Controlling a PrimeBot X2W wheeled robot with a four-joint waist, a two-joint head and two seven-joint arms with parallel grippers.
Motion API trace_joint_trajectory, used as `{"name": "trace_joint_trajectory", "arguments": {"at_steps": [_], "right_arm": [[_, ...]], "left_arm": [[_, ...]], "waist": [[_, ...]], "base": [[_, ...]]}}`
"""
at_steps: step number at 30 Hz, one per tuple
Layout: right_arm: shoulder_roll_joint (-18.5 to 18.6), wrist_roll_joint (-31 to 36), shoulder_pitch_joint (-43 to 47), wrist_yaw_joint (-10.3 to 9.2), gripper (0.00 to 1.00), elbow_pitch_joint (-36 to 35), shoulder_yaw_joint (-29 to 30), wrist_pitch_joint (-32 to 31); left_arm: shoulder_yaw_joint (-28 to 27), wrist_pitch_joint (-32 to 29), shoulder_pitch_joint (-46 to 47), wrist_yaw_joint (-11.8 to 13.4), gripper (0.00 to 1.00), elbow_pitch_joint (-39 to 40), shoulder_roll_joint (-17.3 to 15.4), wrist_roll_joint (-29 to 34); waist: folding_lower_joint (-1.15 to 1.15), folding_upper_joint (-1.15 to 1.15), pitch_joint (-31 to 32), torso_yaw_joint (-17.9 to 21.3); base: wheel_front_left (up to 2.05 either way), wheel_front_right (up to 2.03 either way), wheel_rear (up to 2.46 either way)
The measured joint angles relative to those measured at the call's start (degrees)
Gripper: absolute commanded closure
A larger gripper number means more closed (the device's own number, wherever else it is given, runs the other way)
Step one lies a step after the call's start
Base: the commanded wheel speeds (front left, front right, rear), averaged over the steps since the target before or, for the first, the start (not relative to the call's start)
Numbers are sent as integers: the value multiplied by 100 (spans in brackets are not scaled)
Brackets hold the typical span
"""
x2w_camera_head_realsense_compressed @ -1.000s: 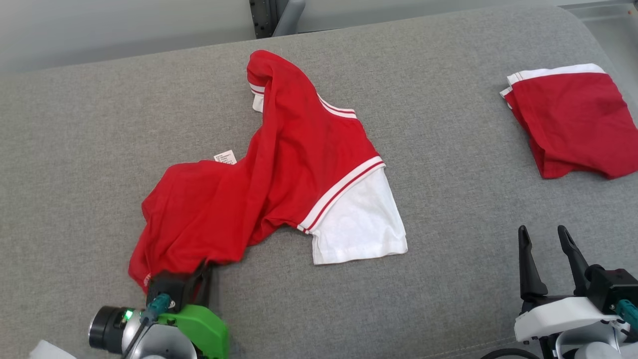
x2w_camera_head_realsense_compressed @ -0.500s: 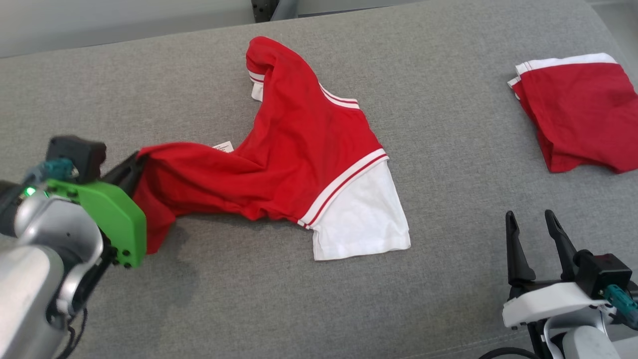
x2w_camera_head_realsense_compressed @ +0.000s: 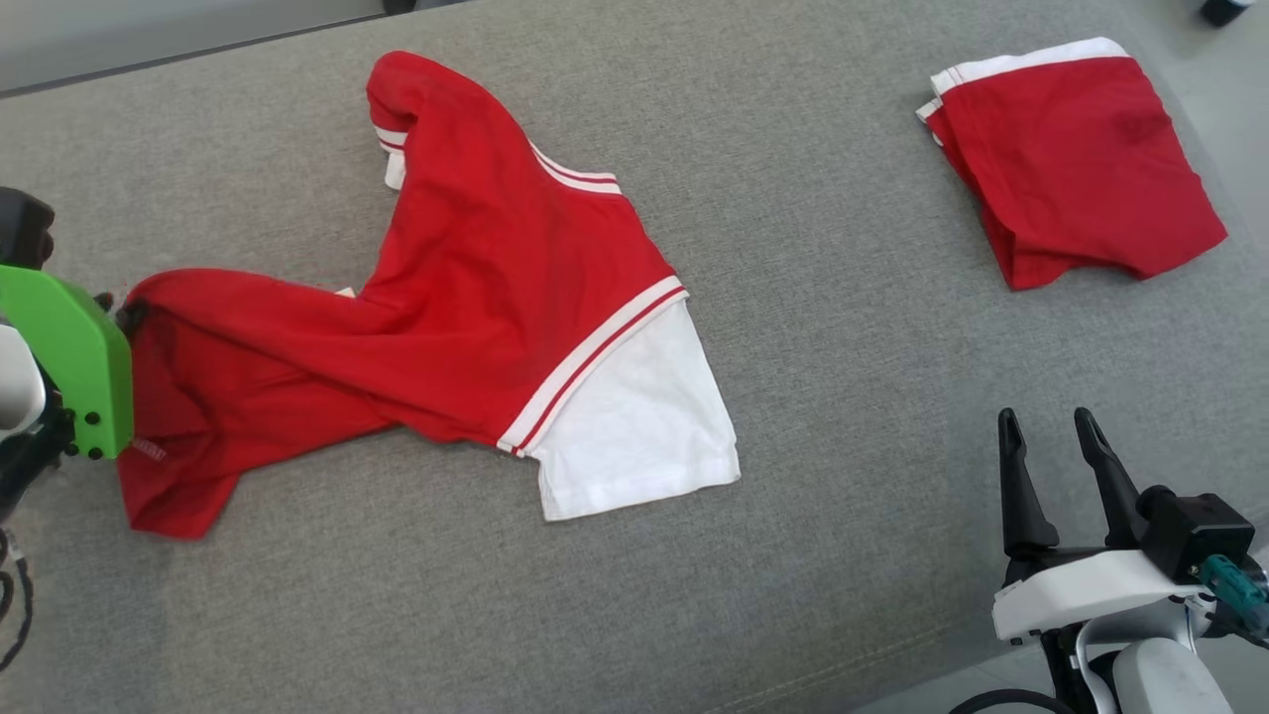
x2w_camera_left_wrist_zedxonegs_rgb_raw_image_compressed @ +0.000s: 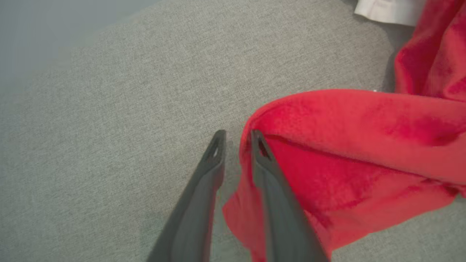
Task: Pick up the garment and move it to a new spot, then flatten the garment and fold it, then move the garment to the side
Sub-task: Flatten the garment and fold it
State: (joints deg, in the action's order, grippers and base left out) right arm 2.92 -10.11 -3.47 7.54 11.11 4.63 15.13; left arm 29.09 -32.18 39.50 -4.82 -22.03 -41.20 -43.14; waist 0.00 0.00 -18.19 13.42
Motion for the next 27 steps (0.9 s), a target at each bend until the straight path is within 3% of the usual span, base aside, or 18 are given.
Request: {"name": "trace_joint_trajectory", "arguments": {"at_steps": [6, 14, 18, 27], "right_arm": [[1, -26, 103, 0, 0, 5, 109, 0], [-2, 37, 107, 0, 0, -36, 115, 0], [-4, 81, 138, 0, 0, -79, 126, 0], [-3, 157, 208, 0, 0, -113, 136, 0]], "left_arm": [[32, 135, -7, -26, 0, -347, -314, 135], [-433, 840, -493, 277, 0, -82, -248, -252], [-757, 1367, -1129, 798, 0, 268, -305, -308], [-1280, 2363, -2513, 1611, 0, 1303, 511, -880]], "waist": [[0, 0, 34, 63], [0, 0, 175, -114], [0, 0, 197, -242], [0, 0, 115, -461]], "base": [[0, 0, 0], [0, 0, 0], [0, 0, 0], [0, 0, 0]]}}
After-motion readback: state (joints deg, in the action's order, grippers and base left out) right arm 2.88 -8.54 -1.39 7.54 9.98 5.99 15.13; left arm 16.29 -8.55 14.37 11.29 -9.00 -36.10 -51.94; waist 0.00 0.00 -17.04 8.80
